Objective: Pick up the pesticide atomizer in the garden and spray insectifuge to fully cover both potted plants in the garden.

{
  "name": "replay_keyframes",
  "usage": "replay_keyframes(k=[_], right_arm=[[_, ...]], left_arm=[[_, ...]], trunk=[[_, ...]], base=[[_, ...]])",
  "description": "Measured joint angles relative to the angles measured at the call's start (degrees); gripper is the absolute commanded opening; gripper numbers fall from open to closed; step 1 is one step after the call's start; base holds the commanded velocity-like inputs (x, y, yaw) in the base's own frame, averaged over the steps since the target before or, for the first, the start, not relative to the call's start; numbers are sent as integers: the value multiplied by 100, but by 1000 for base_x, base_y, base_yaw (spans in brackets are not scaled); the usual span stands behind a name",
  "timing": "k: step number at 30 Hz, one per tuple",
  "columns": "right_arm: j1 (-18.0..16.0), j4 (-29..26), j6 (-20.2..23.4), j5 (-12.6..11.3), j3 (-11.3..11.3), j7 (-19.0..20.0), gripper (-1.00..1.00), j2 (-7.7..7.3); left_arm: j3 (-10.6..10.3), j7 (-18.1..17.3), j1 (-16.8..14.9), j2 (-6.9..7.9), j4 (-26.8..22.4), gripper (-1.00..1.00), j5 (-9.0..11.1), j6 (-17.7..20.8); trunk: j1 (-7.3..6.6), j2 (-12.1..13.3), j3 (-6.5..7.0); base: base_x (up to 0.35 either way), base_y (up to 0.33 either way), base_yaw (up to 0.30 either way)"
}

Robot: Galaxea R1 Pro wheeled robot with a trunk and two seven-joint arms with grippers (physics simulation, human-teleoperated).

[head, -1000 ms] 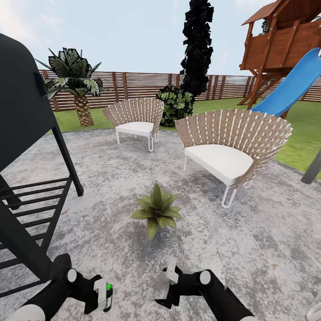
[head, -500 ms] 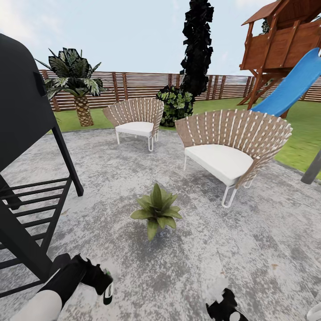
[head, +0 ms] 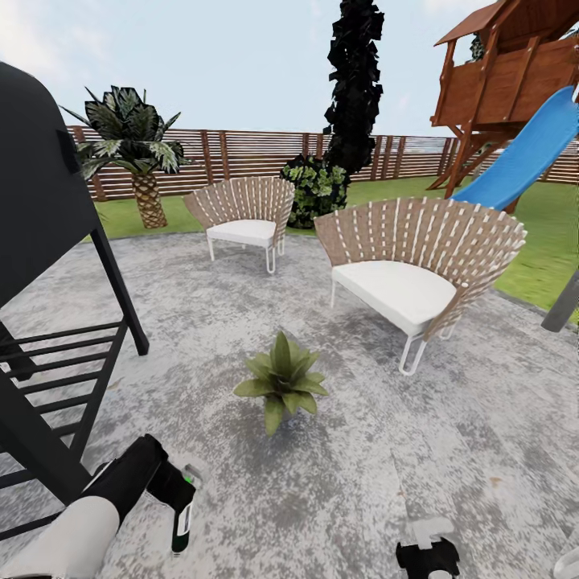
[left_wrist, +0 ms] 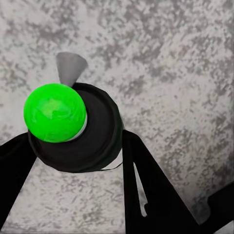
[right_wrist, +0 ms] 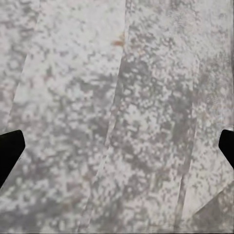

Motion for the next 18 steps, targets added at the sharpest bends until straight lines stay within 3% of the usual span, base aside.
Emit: replay_keyframes(k=[1,2,10,18], right_arm=[[0,2,-2,-177,-29,9,100,-4],[4,8,-4,-558,-71,-5,100,-11],[5,82,-3,-630,-81,-10,100,7],[9,121,-11,-632,-81,0,100,14]], left_arm=[[0,2,-11,-1,0,-100,0,26],[6,7,-45,-1,-1,-100,26,207],[11,11,-55,-17,-1,-100,30,270],[13,10,-56,-12,-1,-100,29,278]], trunk=[[-1,0,0],[-2,0,0],[-2,0,0],[-1,0,0]], base=[[322,0,-6],[325,0,-5],[334,10,-1],[306,176,0]])
